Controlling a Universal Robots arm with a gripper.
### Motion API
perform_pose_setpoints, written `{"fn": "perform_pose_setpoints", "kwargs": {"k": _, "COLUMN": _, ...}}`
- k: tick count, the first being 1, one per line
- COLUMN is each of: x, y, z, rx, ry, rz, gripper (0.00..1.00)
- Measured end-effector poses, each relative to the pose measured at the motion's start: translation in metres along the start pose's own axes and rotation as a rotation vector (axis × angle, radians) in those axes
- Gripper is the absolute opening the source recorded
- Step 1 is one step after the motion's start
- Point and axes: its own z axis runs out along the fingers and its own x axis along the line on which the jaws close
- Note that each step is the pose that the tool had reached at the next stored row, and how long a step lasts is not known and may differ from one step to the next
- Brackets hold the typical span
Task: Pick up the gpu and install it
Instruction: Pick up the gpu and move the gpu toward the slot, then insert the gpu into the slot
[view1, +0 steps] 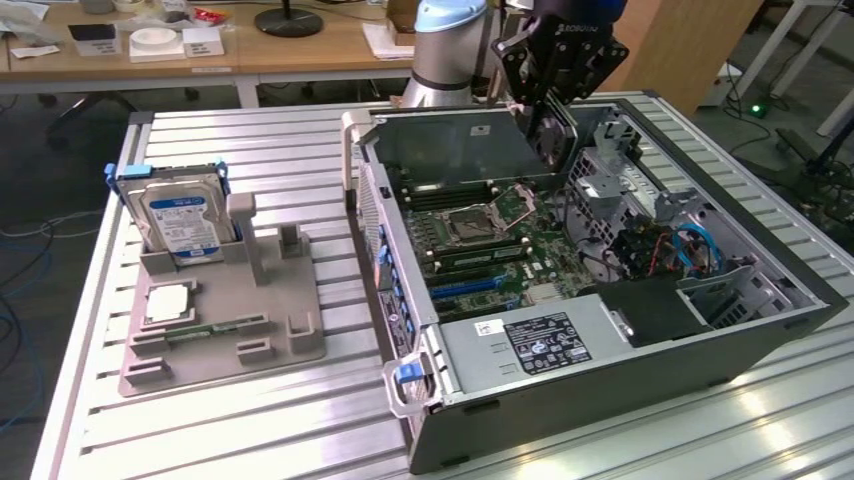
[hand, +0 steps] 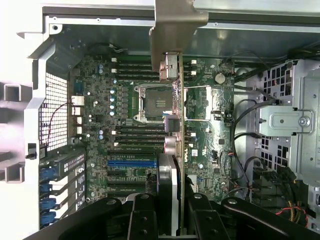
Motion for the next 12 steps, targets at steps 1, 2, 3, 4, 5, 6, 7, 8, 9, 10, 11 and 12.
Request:
{"fn": "perform_pose_setpoints", "kwargs": {"k": 1, "x": 0.0, "y": 0.0, "z": 0.0, "rx": 0.0, "ry": -0.0001, "rz": 0.0, "gripper": 0.29}}
{"fn": "perform_pose_setpoints", "kwargs": {"k": 2, "x": 0.0, "y": 0.0, "z": 0.0, "rx": 0.0, "ry": 0.0, "rz": 0.0, "gripper": 0.29}}
{"fn": "perform_pose_setpoints", "kwargs": {"k": 3, "x": 0.0, "y": 0.0, "z": 0.0, "rx": 0.0, "ry": 0.0, "rz": 0.0, "gripper": 0.29}}
{"fn": "perform_pose_setpoints", "kwargs": {"k": 4, "x": 0.0, "y": 0.0, "z": 0.0, "rx": 0.0, "ry": 0.0, "rz": 0.0, "gripper": 0.29}}
{"fn": "perform_pose_setpoints", "kwargs": {"k": 5, "x": 0.0, "y": 0.0, "z": 0.0, "rx": 0.0, "ry": 0.0, "rz": 0.0, "gripper": 0.29}}
{"fn": "perform_pose_setpoints", "kwargs": {"k": 6, "x": 0.0, "y": 0.0, "z": 0.0, "rx": 0.0, "ry": 0.0, "rz": 0.0, "gripper": 0.29}}
{"fn": "perform_pose_setpoints", "kwargs": {"k": 7, "x": 0.0, "y": 0.0, "z": 0.0, "rx": -0.0001, "ry": 0.0, "rz": 0.0, "gripper": 0.29}}
{"fn": "perform_pose_setpoints", "kwargs": {"k": 8, "x": 0.0, "y": 0.0, "z": 0.0, "rx": -0.0001, "ry": 0.0, "rz": 0.0, "gripper": 0.29}}
{"fn": "perform_pose_setpoints", "kwargs": {"k": 9, "x": 0.0, "y": 0.0, "z": 0.0, "rx": 0.0, "ry": 0.0, "rz": 0.0, "gripper": 0.29}}
{"fn": "perform_pose_setpoints", "kwargs": {"k": 10, "x": 0.0, "y": 0.0, "z": 0.0, "rx": 0.0, "ry": 0.0, "rz": 0.0, "gripper": 0.29}}
{"fn": "perform_pose_setpoints", "kwargs": {"k": 11, "x": 0.0, "y": 0.0, "z": 0.0, "rx": 0.0, "ry": 0.0, "rz": 0.0, "gripper": 0.29}}
{"fn": "perform_pose_setpoints", "kwargs": {"k": 12, "x": 0.0, "y": 0.0, "z": 0.0, "rx": 0.0, "ry": 0.0, "rz": 0.0, "gripper": 0.29}}
